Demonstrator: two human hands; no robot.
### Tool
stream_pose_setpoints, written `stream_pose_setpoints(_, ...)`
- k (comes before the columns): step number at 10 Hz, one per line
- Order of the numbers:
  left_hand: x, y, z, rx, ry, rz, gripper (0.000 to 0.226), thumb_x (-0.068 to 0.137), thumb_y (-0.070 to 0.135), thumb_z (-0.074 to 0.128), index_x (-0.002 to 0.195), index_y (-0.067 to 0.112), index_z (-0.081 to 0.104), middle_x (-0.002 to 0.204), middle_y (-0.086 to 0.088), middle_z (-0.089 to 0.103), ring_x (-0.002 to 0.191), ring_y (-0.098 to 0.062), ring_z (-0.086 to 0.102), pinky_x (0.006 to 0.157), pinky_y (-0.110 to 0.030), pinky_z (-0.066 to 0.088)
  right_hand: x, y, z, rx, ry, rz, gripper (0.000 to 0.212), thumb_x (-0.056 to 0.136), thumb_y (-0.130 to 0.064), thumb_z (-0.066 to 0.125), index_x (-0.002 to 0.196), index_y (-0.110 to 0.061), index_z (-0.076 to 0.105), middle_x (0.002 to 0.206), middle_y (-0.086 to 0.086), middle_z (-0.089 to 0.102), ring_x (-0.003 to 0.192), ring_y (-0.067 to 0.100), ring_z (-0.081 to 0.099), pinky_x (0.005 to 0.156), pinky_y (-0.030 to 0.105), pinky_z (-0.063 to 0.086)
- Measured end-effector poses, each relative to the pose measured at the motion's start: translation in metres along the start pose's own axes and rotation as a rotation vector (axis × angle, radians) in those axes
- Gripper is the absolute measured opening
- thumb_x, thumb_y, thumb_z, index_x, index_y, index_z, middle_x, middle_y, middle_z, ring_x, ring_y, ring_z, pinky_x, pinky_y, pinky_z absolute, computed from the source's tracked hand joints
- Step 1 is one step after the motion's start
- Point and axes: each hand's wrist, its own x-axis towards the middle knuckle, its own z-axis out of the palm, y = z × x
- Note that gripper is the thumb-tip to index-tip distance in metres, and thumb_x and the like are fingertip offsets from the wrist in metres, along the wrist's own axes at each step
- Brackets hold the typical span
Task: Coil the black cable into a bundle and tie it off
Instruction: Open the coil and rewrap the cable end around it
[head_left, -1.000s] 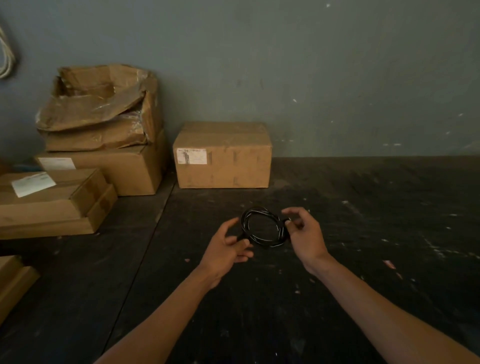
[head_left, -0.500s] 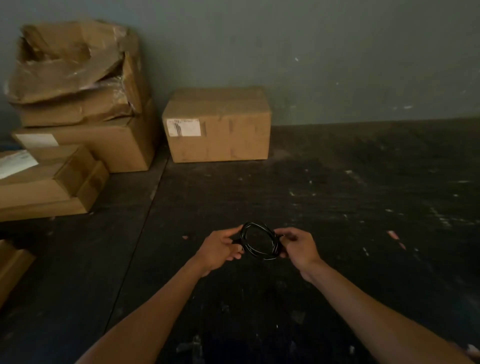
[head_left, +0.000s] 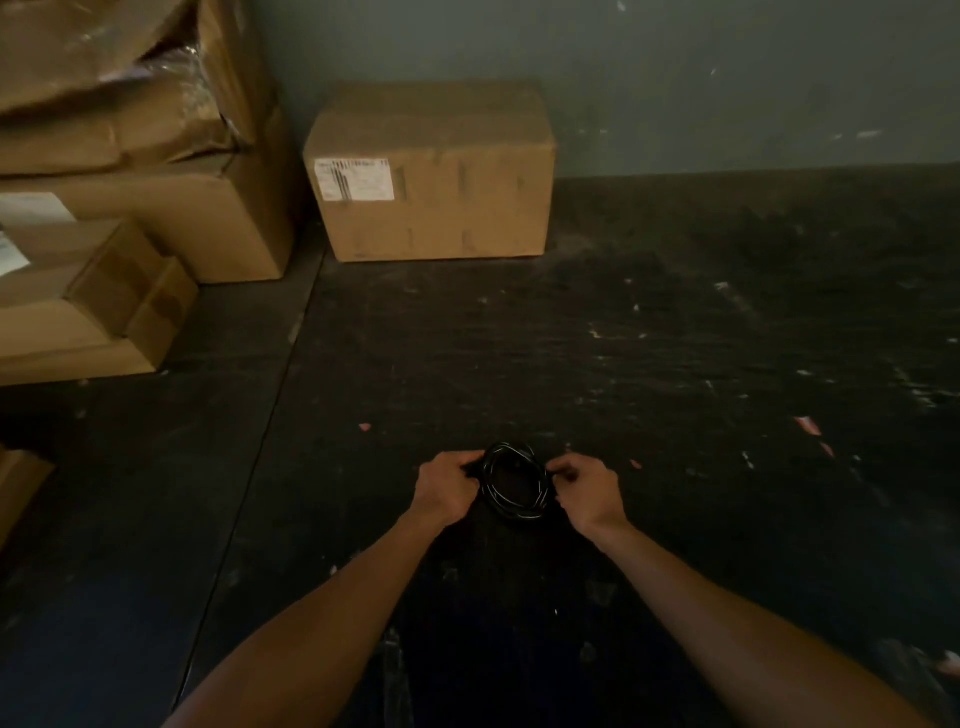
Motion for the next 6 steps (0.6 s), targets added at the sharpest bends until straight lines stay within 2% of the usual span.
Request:
stream_pose_setpoints(1,0.002,-0.001,0.001,0.039,-0.010,-0.019,0.049,0.094,0.007,0.055,0.138,0.027,0.053,0.108,-0.006,0.071,0.079,-0.013,0.066,0.080,-0.030,0.058,0.002,0.001,0.002,-0.059,0.009,-0.025,0.027,0.097,-0.008,0.052,0.118,-0.019,0.066,0.117,0.002,0.065,0.081,0.006,0.062,0.068,0.019,0.052)
stream_pose_setpoints(2,0.002,-0.001,0.003,0.034,-0.010,-0.019,0.048,0.093,0.005,0.053,0.137,0.025,0.055,0.116,-0.006,0.069,0.088,-0.014,0.067,0.084,-0.030,0.057,0.004,0.000,0.006,-0.110,0.020,-0.017,0.027,0.096,-0.010,0.052,0.116,-0.022,0.066,0.124,0.006,0.061,0.097,0.016,0.064,0.084,0.032,0.056)
stream_pose_setpoints(3,0.006,-0.002,0.006,0.054,-0.018,-0.029,0.050,0.091,0.008,0.050,0.139,0.023,0.051,0.138,-0.011,0.055,0.113,-0.021,0.060,0.099,-0.036,0.050,0.005,-0.003,0.008,-0.156,0.014,-0.001,0.029,0.096,-0.011,0.051,0.119,-0.021,0.064,0.133,0.011,0.050,0.108,0.024,0.060,0.094,0.036,0.052)
stream_pose_setpoints(4,-0.003,0.006,0.006,0.068,-0.018,-0.088,0.059,0.091,0.007,0.051,0.147,0.020,0.039,0.145,-0.018,0.041,0.119,-0.029,0.055,0.101,-0.040,0.049,0.000,-0.004,0.010,-0.181,-0.030,0.024,0.035,0.095,-0.010,0.050,0.128,-0.021,0.058,0.140,0.013,0.041,0.119,0.029,0.054,0.102,0.041,0.047)
stream_pose_setpoints(5,-0.013,0.012,0.005,0.002,0.040,-0.156,0.072,0.091,0.005,0.056,0.153,0.015,0.022,0.151,-0.020,0.029,0.124,-0.031,0.050,0.100,-0.037,0.048,-0.006,-0.003,0.007,-0.127,-0.005,0.076,0.047,0.093,-0.011,0.055,0.138,-0.022,0.047,0.144,0.012,0.035,0.127,0.030,0.047,0.106,0.043,0.045)
stream_pose_setpoints(6,-0.037,0.004,0.010,-0.030,0.068,-0.162,0.073,0.090,0.008,0.059,0.153,0.015,0.021,0.152,-0.019,0.028,0.129,-0.030,0.045,0.106,-0.041,0.044,-0.034,0.009,0.006,-0.059,0.041,0.084,0.052,0.092,-0.012,0.058,0.140,-0.021,0.042,0.145,0.012,0.033,0.131,0.028,0.042,0.109,0.042,0.042)
